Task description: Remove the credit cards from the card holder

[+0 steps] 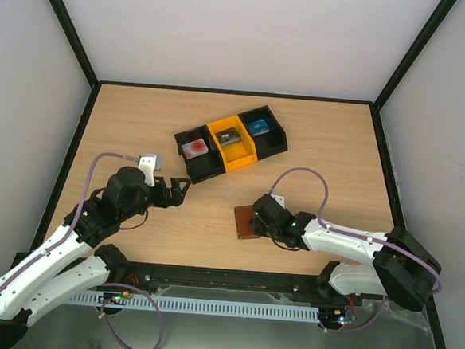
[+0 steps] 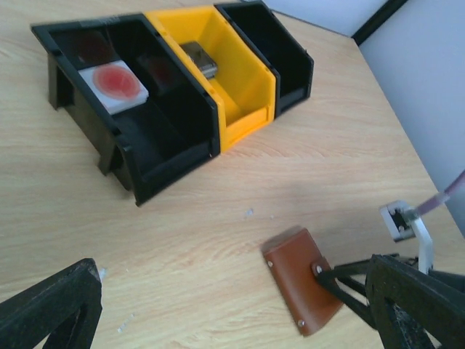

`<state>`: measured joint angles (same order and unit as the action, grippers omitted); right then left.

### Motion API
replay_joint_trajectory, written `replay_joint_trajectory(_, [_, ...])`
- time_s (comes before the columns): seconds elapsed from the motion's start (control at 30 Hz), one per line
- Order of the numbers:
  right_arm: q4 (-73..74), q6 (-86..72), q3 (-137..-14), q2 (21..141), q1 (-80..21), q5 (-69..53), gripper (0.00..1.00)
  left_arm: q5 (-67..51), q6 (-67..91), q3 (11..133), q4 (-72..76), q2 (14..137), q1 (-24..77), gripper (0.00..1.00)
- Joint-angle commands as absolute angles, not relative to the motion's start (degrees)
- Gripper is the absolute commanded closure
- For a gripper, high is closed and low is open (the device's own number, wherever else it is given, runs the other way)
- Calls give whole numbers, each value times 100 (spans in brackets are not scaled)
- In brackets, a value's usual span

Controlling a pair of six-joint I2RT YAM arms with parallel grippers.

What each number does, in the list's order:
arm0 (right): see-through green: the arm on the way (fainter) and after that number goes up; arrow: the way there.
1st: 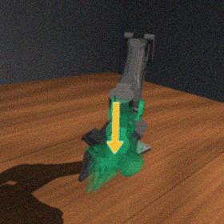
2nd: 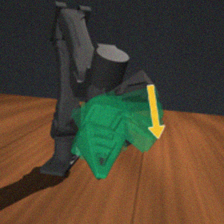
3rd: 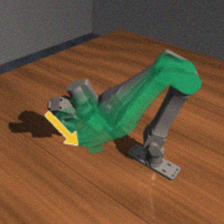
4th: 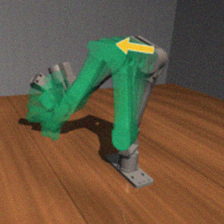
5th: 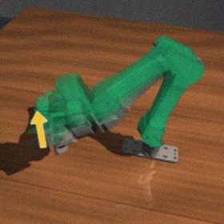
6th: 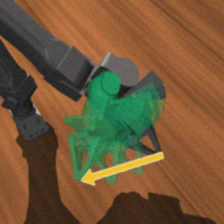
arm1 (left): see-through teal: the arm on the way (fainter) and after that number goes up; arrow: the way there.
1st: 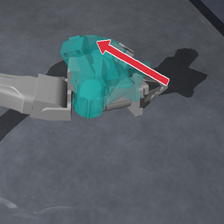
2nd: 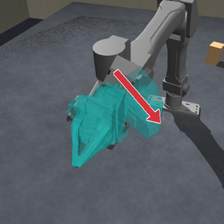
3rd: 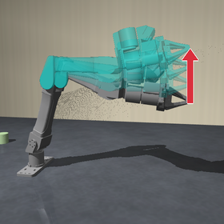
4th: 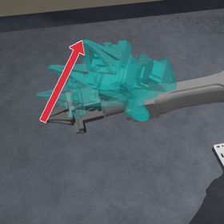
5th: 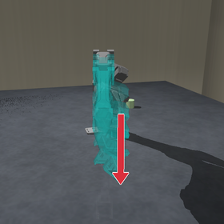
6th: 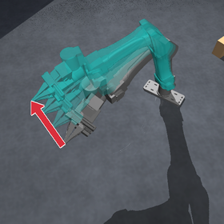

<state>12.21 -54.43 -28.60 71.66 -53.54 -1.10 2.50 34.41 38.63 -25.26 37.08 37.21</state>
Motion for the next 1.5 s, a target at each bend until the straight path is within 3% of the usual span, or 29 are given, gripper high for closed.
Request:
replay_joint_trajectory(0.0, [1988,-5211,-3205,7027,-5388,610,58,-291,3800,3565,-2292,3628,3691,0])
replay_joint_trajectory(0.17, [1548,-4998,-3227,7183,-5378,950,60,-469,4183,3197,-2031,3538,3691,0])
replay_joint_trajectory(0.5, [732,-4627,-3476,8496,-5448,114,62,-700,4505,2814,-1922,3520,3709,4])
replay_joint_trajectory(0.87, [1841,-4816,-4321,8477,-6319,601,63,-1118,5048,2146,-1039,3626,3760,12])
replay_joint_trajectory(0.93, [2094,-4828,-4456,8249,-6320,762,63,-1214,5122,2058,-837,3707,3769,18])
replay_joint_trajectory(1.17, [2121,-4711,-4669,8052,-6480,552,69,-1801,5654,1504,656,4149,3771,57])
replay_joint_trajectory(1.47, [2010,-4808,-4726,8549,-6727,572,73,-2020,6119,1048,2368,5199,3879,78])
